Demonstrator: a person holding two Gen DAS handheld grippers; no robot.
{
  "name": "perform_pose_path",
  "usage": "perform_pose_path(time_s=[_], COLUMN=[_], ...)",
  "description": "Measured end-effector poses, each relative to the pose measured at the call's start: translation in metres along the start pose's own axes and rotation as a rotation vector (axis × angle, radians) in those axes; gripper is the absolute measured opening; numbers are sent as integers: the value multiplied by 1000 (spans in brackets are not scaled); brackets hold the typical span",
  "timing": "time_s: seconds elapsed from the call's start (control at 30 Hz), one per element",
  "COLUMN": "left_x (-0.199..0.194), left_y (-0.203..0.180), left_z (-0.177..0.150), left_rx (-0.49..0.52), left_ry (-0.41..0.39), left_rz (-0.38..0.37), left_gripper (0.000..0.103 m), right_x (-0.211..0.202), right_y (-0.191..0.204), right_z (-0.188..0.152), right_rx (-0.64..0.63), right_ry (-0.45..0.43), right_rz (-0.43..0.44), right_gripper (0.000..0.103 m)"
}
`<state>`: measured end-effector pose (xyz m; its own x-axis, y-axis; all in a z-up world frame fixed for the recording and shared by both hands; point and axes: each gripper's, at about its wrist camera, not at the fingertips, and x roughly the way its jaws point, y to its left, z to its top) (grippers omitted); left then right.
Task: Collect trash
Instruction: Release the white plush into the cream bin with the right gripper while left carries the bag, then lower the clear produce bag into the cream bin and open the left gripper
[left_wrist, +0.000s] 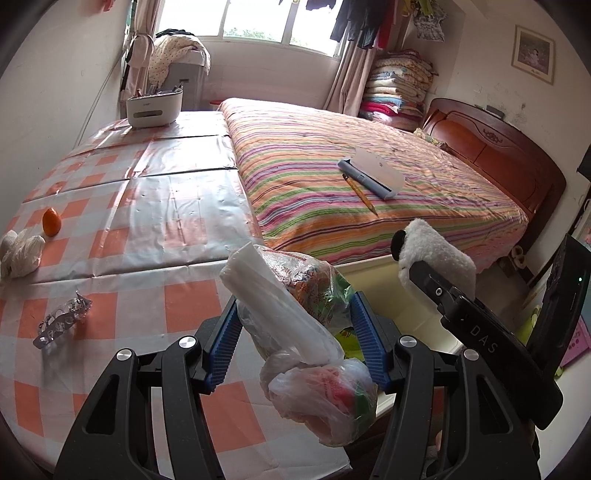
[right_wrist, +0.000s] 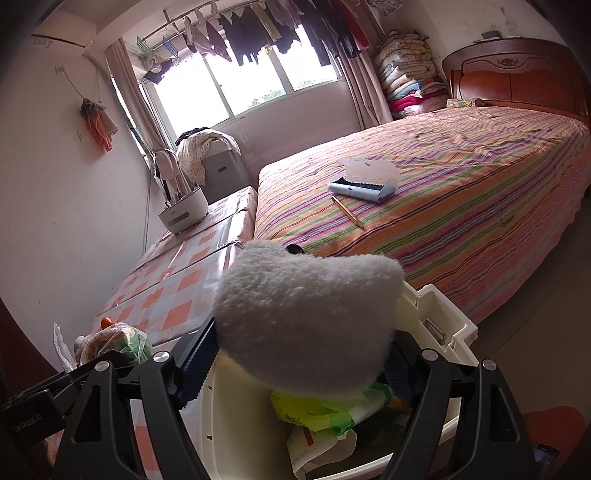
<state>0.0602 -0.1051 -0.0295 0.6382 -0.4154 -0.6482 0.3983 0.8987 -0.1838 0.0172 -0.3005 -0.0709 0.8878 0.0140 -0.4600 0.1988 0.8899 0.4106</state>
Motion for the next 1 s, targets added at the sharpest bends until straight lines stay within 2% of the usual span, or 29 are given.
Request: perform_pose_path(time_s=[0.23,0.57,1.0], left_x=[5,11,17], left_y=[-9,-20,-38], left_z=[-1,-1,-1], left_rx=[16,33,68], left_ry=[12,19,28], left_rz=[-19,-54,-113], left_gripper=[58,58,60], right_x=[-3,-18,-22], right_y=[-9,-19,-25], right_z=[1,7,5], right_rx=[50,104,128], right_ry=[-14,-100,-111], right_rz=[-8,-9,-17], right_gripper=[80,81,81])
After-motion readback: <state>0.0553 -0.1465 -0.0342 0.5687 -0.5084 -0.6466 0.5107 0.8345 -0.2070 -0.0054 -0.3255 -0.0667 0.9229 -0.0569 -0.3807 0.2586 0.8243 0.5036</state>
